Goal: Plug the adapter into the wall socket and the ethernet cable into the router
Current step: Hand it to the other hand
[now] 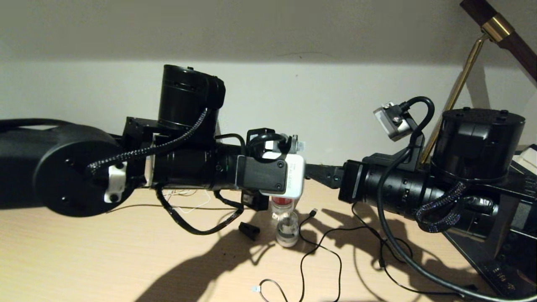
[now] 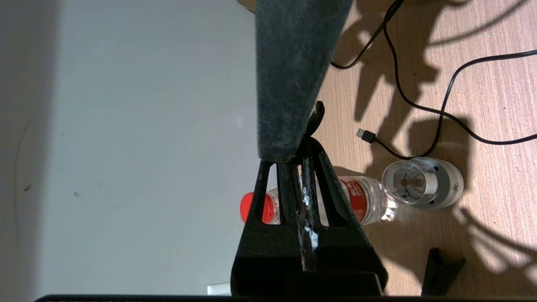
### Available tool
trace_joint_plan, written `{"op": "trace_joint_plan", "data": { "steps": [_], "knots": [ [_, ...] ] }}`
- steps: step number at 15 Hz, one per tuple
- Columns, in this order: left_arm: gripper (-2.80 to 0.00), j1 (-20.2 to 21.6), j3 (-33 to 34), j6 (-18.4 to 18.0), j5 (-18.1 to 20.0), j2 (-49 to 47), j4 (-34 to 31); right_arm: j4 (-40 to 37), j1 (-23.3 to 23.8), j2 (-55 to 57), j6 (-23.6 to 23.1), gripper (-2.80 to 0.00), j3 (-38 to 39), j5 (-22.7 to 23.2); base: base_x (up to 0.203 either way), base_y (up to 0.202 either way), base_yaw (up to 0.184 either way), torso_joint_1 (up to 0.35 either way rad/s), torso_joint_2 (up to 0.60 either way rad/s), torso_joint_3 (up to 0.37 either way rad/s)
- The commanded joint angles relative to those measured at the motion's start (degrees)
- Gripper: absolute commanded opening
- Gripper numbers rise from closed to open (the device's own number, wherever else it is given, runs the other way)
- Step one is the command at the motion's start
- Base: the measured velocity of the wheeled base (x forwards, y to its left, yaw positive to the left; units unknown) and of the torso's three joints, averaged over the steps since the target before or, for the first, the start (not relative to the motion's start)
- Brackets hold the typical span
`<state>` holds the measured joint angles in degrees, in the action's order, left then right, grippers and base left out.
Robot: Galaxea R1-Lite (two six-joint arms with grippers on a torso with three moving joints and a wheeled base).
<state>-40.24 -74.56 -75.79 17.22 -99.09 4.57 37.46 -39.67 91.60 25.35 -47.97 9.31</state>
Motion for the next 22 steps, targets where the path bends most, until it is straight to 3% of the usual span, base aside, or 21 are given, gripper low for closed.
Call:
{"op": "trace_joint_plan", "data": {
  "steps": [1,8,9,22],
  "knots": [
    [-2.8,0.16,-0.05,-0.41,0.09,-0.06,0.0,0.24,-0.38,-0.85,0.14,0.0,0.7,0.07,0.0,0.0,0.0,0.0,0.0,0.0],
    [-2.8,0.69,-0.06,-0.32,0.09,0.03,0.0,0.24,-1.99,-1.6,0.14,0.0,1.73,-0.09,0.0,0.0,0.0,0.0,0.0,0.0],
    [-2.8,0.69,-0.06,-0.32,0.18,-0.06,0.08,0.24,-2.08,-1.6,0.14,-2.8,1.82,-0.09,0.0,0.0,0.0,0.0,0.0,0.0],
    [-2.8,-0.01,0.91,0.64,0.18,0.03,1.49,0.24,-2.08,-1.42,0.32,-2.8,1.82,-0.17,0.0,0.0,0.0,0.0,0.0,0.0]
  ]
}}
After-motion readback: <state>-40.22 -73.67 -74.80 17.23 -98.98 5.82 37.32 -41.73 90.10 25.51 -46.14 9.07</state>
